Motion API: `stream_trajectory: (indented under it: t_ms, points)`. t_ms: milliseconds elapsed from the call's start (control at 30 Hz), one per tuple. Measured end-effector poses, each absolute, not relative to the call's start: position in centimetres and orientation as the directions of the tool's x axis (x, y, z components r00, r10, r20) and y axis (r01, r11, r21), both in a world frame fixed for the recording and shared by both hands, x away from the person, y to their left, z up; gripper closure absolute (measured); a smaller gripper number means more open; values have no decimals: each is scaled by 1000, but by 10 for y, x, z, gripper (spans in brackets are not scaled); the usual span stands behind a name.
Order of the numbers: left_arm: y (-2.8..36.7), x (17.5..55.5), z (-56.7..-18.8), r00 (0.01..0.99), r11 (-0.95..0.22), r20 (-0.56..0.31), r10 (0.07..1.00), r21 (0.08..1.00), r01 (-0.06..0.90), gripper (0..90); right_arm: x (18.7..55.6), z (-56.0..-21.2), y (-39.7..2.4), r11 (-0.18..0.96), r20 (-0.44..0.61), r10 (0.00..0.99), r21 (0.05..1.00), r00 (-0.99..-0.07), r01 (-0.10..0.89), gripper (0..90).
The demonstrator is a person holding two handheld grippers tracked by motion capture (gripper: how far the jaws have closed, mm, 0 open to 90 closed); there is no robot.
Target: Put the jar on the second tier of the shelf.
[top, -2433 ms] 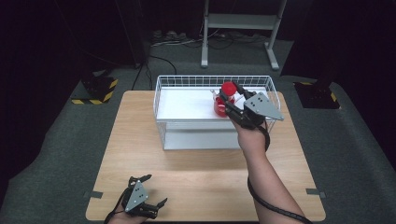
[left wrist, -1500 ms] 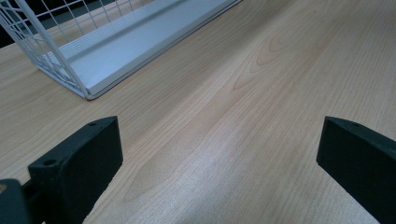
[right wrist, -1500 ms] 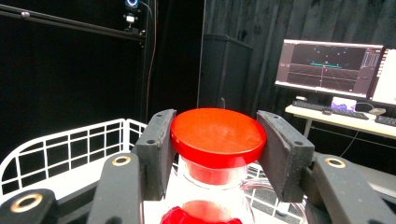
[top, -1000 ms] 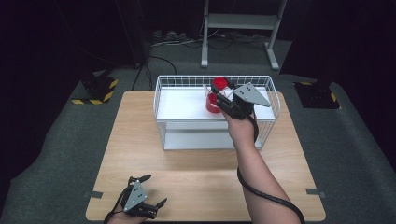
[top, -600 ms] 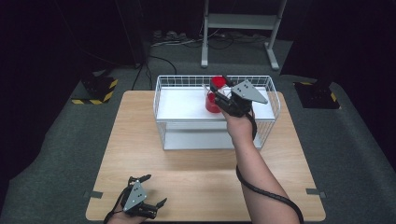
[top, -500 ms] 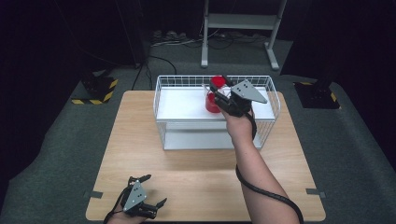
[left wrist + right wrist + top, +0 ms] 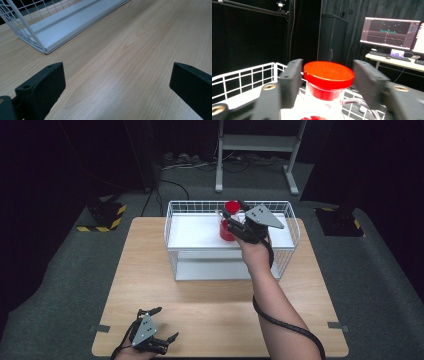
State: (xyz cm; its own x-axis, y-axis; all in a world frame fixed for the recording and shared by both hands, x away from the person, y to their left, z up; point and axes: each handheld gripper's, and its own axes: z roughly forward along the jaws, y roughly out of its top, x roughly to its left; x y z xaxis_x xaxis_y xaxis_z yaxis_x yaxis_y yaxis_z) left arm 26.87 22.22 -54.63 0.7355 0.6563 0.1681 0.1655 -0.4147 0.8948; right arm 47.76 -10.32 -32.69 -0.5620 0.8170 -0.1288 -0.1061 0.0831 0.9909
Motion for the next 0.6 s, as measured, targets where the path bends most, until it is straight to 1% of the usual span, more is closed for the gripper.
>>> stream_trajectory:
  t_ms: [33, 133, 267, 333, 400, 600]
  points:
    - [222, 269, -546, 736, -413, 167, 656, 896, 165, 7, 478, -326, -103, 81, -125, 818, 991, -562, -103, 305]
    - [223, 269, -546, 732, -409, 164, 661, 897, 169, 7, 477, -325, -101, 84, -130, 823, 991, -554, -107, 233]
    - [222, 268, -546, 733, -417, 171, 658, 894, 165, 7, 477, -325, -100, 87, -127, 826, 991, -549, -98, 116]
    - [222, 268, -546, 733, -418, 173, 658, 893, 165, 7, 476, -325, -99, 85, -122, 824, 992, -554, -92, 38]
    - [222, 268, -546, 734, -417, 170, 658, 893, 167, 8, 475, -324, -100, 69, -110, 818, 993, -564, -93, 0]
    - [222, 268, -546, 733, -417, 170, 659, 893, 168, 7, 468, -322, -100, 49, -99, 815, 994, -571, -103, 0]
